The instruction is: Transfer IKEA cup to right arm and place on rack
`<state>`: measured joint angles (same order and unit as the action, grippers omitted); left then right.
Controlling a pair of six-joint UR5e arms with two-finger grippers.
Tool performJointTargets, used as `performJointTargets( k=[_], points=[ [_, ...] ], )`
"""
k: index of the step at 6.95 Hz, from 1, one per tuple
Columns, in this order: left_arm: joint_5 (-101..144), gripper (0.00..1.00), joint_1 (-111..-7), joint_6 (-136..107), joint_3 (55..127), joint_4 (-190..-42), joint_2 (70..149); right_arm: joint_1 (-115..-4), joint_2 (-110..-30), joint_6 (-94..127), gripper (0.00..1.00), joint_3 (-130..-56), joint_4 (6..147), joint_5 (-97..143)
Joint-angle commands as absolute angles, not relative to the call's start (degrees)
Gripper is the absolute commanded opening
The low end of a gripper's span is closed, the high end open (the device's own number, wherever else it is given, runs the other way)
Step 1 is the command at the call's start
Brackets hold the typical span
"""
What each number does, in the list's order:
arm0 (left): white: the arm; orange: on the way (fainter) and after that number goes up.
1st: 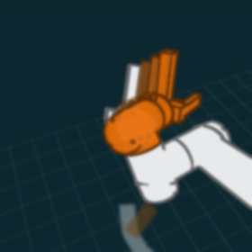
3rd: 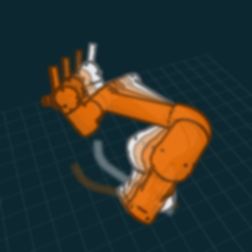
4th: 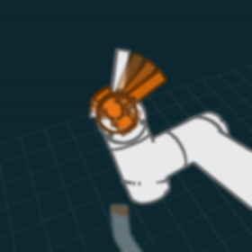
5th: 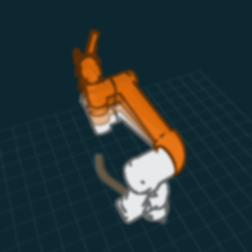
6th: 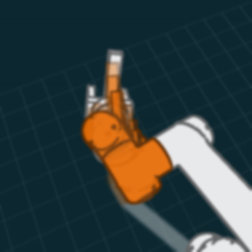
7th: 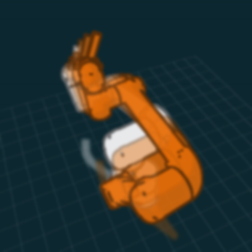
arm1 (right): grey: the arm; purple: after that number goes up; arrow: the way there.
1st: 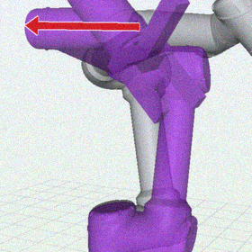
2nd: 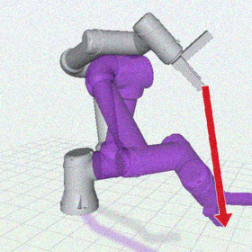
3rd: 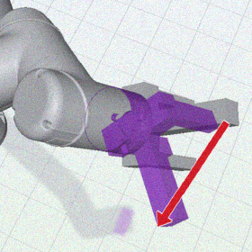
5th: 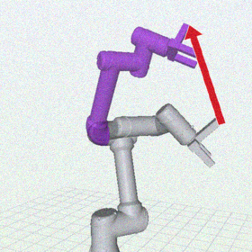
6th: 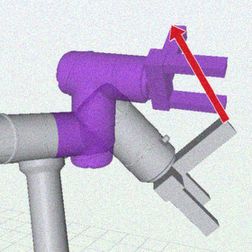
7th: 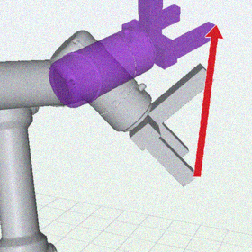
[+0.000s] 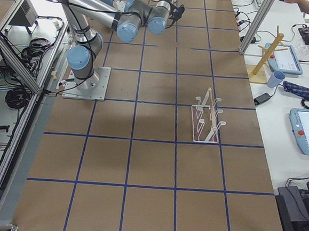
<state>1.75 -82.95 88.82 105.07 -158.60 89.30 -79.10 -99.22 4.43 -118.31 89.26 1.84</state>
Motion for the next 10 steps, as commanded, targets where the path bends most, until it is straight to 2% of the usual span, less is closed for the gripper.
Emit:
performJointTargets(
  k=[1,3,5,6,7,8,10],
  points=[
    [2.55,0.0,-84.37,88.77,105.03,-158.64,89.3,-80.85,-99.23,5.62,1.0,-118.21,89.38,1.67],
    [5.35,0.0,-85.86,89.64,105.12,-158.55,89.39,-80.95,-99.41,7.29,0.95,-118.13,89.39,1.76],
    [5.45,0.0,-86.04,89.65,105.12,-158.64,89.47,-80.95,-99.49,7.21,0.65,-118.04,89.47,1.76],
    [5.45,0.0,-86.04,89.65,105.12,-158.64,89.3,-80.95,-99.49,7.29,0.55,-118.04,89.47,1.76],
    [5.45,0.46,-86.04,89.74,105.03,-158.56,89.47,-80.86,-99.32,7.29,0.55,-117.86,89.47,1.76],
    [5.19,0.99,-86.04,90.08,104.86,-158.55,89.21,-80.86,-99.32,7.29,0.55,-117.69,89.47,1.76],
    [5.01,1.0,-86.04,89.91,104.59,-158.55,89.21,-80.77,-99.14,7.29,0.54,-117.51,89.47,1.76]
  ],
)
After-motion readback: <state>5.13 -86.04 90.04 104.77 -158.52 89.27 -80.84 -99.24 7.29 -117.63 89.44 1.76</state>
